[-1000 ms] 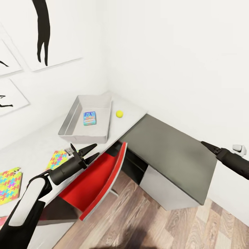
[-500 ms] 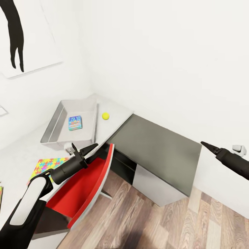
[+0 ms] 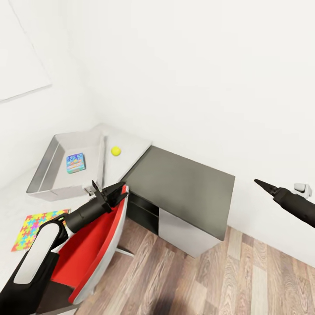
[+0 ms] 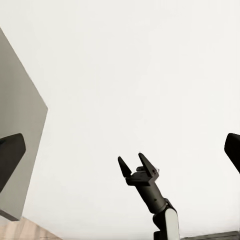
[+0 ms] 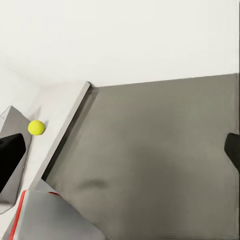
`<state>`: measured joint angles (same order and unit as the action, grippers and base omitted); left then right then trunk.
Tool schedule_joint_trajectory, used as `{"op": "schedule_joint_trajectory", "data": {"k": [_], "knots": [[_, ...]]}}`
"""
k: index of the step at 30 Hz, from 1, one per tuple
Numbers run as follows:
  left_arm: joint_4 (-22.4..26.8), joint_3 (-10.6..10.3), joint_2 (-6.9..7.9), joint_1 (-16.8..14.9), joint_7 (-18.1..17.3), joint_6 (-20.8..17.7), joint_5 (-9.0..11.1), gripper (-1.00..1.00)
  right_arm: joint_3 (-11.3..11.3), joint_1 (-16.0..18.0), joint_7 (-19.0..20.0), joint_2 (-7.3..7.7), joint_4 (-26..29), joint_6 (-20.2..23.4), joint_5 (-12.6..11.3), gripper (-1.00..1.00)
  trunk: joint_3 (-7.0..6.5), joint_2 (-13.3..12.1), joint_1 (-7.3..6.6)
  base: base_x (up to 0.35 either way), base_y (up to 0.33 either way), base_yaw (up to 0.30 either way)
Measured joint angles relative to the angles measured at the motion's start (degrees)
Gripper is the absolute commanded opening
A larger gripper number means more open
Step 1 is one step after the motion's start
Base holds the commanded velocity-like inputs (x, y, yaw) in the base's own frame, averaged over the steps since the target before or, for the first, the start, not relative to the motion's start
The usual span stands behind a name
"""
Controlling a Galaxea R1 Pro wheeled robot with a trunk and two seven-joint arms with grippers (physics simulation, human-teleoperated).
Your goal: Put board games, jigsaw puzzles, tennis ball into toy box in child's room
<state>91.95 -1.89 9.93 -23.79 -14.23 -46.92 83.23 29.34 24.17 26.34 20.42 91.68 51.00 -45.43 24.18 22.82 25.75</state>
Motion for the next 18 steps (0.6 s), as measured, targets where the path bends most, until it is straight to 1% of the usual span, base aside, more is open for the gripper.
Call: {"op": "schedule_joint_trajectory", "data": {"k": [2,6,7,9,11,12,14,15,17,18], "knots": [[0.0,-0.3,0.01,-0.1,0.0,0.0,0.0,1.00,0.0,0.0,0.0,0.03,0.0,0.0,0.0,1.00,-0.10,0.0,0.00,0.000,0.000,-0.247],[-0.1,-1.7,0.00,-0.7,0.7,0.0,-0.4,1.00,-0.3,-0.3,-0.1,0.01,-0.1,0.1,0.0,1.00,-0.31,0.0,0.00,0.000,0.000,-0.247],[-0.1,-1.7,0.00,-0.7,0.7,0.0,-0.4,1.00,-0.3,-0.3,-0.1,0.01,-0.1,0.1,0.0,1.00,-0.36,0.0,0.00,0.000,0.000,-0.248],[-0.1,-2.1,-0.02,-0.9,1.0,0.1,-0.8,1.00,-0.5,-0.4,-0.2,0.04,-0.2,0.1,0.0,1.00,-0.46,0.0,0.00,0.000,0.000,-0.248],[-0.2,-2.6,-0.17,-1.2,1.5,0.1,-1.7,1.00,-1.1,-0.6,-0.6,0.12,-0.6,0.3,0.1,1.00,-0.56,0.0,0.00,0.000,0.000,-0.249],[-0.2,-2.6,-0.18,-1.2,1.5,0.1,-1.7,1.00,-1.1,-0.6,-0.6,0.13,-0.7,0.3,0.1,1.00,-0.61,0.0,0.00,0.000,0.000,-0.250],[-0.2,-2.9,-0.65,-1.4,1.8,0.1,-2.6,1.00,-1.4,-0.5,-1.6,0.26,-2.2,1.0,0.1,1.00,-0.71,0.0,0.00,0.000,0.000,-0.251],[-0.2,-3.0,-0.66,-1.4,1.8,0.1,-2.6,1.00,-1.4,-0.5,-1.6,0.26,-2.2,1.0,0.0,1.00,-0.76,0.0,0.00,0.000,0.000,-0.252],[-0.2,-3.2,-1.35,-1.6,2.1,0.1,-3.3,1.00,-1.5,-0.3,-3.6,0.69,-4.9,2.0,0.1,1.00,-0.85,0.0,0.00,0.000,0.000,-0.253],[-0.2,-3.2,-1.36,-1.6,2.1,0.1,-3.3,1.00,-1.5,-0.3,-3.6,0.70,-5.0,2.1,0.0,1.00,-0.89,0.0,0.00,0.000,0.000,-0.254]]}}
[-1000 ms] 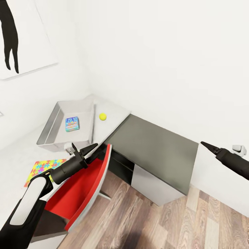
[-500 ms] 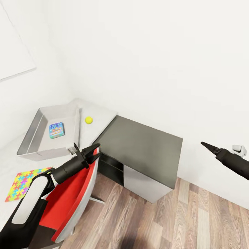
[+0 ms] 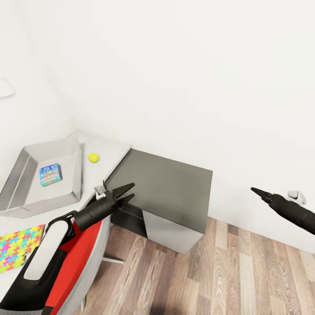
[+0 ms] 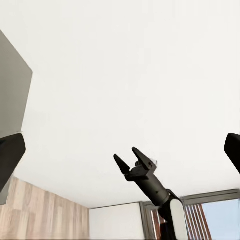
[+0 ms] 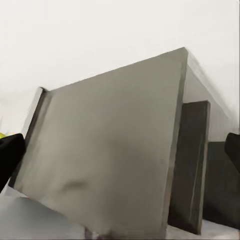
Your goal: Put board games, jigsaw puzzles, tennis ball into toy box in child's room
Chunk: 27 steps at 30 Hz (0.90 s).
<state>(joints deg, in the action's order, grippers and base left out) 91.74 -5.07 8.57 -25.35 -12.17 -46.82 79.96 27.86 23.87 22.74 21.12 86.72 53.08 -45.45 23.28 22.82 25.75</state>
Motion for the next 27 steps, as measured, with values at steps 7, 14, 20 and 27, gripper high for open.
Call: {"op": "schedule_joint_trajectory", "data": {"k": [7,14,20,27], "knots": [[-0.1,-0.4,-2.00,-0.9,1.9,0.0,-1.3,1.00,-0.1,0.3,-7.5,3.41,-7.8,3.7,-0.2,1.00,-0.29,0.0,0.00,0.000,0.000,-0.256],[-0.2,-0.6,-4.80,-1.6,5.5,-0.1,-2.5,1.00,-0.4,0.3,-11.4,5.84,-11.3,6.4,-0.3,1.00,-0.56,0.0,0.00,0.000,0.000,-0.259],[-0.8,-2.1,-7.48,-2.0,8.5,-0.1,-3.1,1.00,-0.6,0.1,-12.5,6.95,-12.5,6.6,-0.3,1.00,-0.79,0.0,0.00,0.000,0.000,-0.264],[-2.3,-5.0,-9.22,-2.8,10.7,0.1,-5.1,1.00,-0.9,-0.1,-12.8,7.63,-13.0,6.6,-0.3,1.00,-1.04,0.0,0.00,0.000,0.000,-0.266]]}}
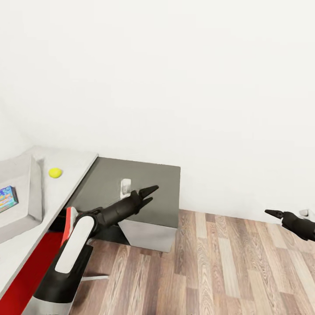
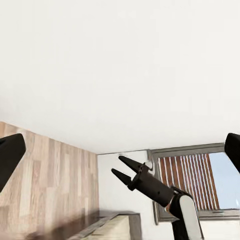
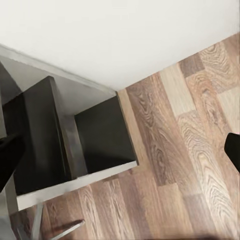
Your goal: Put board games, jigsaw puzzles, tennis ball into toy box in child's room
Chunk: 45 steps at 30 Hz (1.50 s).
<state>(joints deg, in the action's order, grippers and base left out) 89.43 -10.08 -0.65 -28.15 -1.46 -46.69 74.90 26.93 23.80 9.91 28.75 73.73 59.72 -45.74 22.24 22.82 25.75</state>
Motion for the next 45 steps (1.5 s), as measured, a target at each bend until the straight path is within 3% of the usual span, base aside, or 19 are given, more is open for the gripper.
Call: {"op": "schedule_joint_trajectory", "data": {"k": [8,12,21,24,27,33,35,45], "knots": [[-2.0,-4.2,-1.46,0.5,0.9,0.4,-2.3,1.00,-3.9,0.1,-0.1,0.31,-0.3,0.0,0.0,1.00,-0.29,0.0,0.00,0.000,0.000,-0.268],[-2.7,-6.2,-1.40,3.4,1.1,1.1,-3.4,1.00,-7.0,0.2,-0.2,0.47,-0.4,0.0,0.0,1.00,-0.42,0.0,0.00,0.000,0.000,-0.268],[-3.6,-5.7,0.15,7.1,1.0,3.3,-6.2,1.00,-12.5,0.3,-0.3,0.43,-0.4,0.0,1.3,1.00,-0.75,0.0,0.00,0.000,0.000,-0.268],[-3.8,-5.2,0.71,8.8,0.9,4.8,-7.5,1.00,-15.2,0.4,-0.2,0.26,-0.4,0.0,3.3,1.00,-0.85,0.0,0.00,0.000,0.000,-0.268],[-3.9,-5.0,0.91,9.7,1.0,5.5,-8.0,1.00,-16.5,0.4,-0.2,0.02,-0.4,-0.1,4.6,1.00,-0.96,0.0,0.00,0.000,0.000,-0.268],[-4.0,-4.7,1.12,10.5,1.2,6.2,-8.5,1.00,-18.1,0.4,-0.2,-0.21,-0.4,-1.3,6.4,1.00,-1.17,0.0,0.00,0.000,0.000,-0.268],[-4.0,-4.7,1.22,10.9,1.3,6.4,-8.7,1.00,-19.5,0.4,-0.2,-0.29,-0.4,-2.1,7.1,1.00,-1.24,0.0,0.00,0.000,0.000,-0.268],[-4.1,-4.4,1.47,12.3,1.2,6.7,-8.9,1.00,-23.8,0.4,-0.2,-0.42,-0.4,-4.1,8.3,1.00,-1.59,0.0,0.00,0.000,0.000,-0.268]]}}
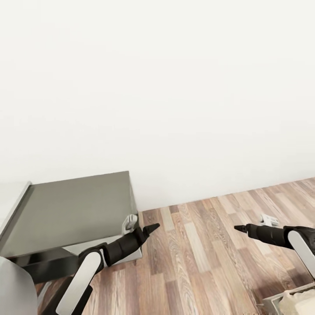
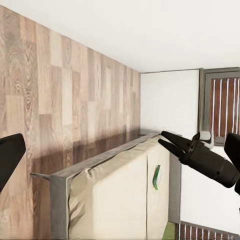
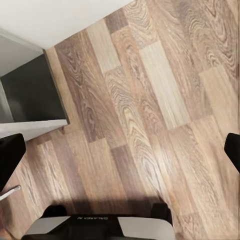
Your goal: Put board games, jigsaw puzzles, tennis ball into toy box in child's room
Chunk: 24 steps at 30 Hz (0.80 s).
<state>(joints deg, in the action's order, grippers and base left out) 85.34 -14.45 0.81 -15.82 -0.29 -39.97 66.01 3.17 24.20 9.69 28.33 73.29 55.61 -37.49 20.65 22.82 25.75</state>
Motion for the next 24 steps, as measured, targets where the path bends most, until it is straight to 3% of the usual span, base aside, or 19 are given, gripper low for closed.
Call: {"op": "schedule_joint_trajectory", "data": {"k": [10,24], "knots": [[-0.2,0.2,0.16,1.2,-0.2,0.1,0.0,1.00,-1.8,0.0,0.0,-0.06,0.0,-2.2,0.4,1.00,-0.35,0.0,0.00,0.000,0.000,-0.268],[-0.9,0.3,0.14,1.4,-0.3,0.1,0.0,1.00,-2.4,-0.1,0.0,-0.06,0.0,-2.9,0.6,1.00,-0.85,0.0,0.00,0.000,0.000,-0.268]]}}
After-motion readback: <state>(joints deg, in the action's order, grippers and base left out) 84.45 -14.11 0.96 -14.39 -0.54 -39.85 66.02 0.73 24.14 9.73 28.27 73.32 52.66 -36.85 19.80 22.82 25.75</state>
